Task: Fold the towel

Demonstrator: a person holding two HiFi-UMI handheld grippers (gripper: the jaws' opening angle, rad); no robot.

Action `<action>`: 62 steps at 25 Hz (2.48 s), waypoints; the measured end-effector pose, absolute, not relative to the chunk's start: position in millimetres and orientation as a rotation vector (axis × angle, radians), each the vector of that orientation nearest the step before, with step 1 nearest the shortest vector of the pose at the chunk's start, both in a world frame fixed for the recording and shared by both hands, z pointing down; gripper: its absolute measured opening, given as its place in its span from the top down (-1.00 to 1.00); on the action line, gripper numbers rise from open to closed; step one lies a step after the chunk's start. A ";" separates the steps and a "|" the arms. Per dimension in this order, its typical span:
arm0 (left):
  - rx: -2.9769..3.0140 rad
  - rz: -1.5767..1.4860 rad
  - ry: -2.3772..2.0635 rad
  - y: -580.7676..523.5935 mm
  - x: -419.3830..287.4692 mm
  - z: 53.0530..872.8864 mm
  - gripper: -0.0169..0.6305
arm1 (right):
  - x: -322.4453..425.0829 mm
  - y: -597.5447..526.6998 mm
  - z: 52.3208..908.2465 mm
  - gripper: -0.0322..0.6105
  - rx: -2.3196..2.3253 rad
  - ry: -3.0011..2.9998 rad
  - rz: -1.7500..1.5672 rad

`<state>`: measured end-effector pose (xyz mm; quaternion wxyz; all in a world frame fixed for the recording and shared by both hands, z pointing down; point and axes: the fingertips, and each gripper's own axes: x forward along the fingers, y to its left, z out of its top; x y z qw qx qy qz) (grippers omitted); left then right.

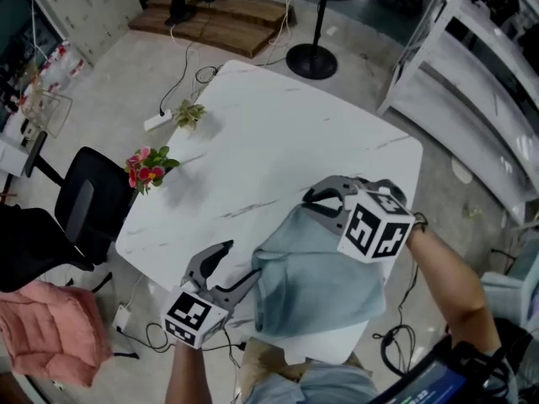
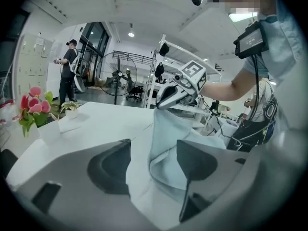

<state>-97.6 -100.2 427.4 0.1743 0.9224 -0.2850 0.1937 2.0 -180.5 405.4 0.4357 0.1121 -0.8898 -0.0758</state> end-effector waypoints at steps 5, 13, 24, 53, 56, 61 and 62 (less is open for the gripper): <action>2.602 0.508 -0.801 -108.7 -116.5 431.7 0.02 | -38.5 -234.4 408.7 0.81 0.212 -2.125 -0.492; 2.592 0.483 -0.730 -114.7 -122.4 451.4 0.02 | -77.4 -305.4 490.3 0.72 0.117 -2.049 -0.585; 2.647 0.516 -0.732 -139.0 -111.8 449.3 0.05 | -81.1 -321.0 441.0 0.37 0.341 -2.451 -0.071; 2.696 0.995 -0.553 -152.4 -36.6 506.1 0.52 | 176.8 -109.7 505.5 0.77 0.547 -2.293 0.452; 2.705 0.992 -0.602 -156.4 -40.4 502.4 0.69 | 175.7 -108.8 498.0 0.79 0.575 -2.317 0.433; 2.703 1.006 -0.621 -154.6 -44.9 502.5 0.84 | 171.1 -101.8 485.4 0.81 0.594 -2.346 0.408; 2.707 1.006 -0.623 -154.1 -45.0 501.2 0.85 | 170.8 -101.0 483.4 0.81 0.599 -2.350 0.403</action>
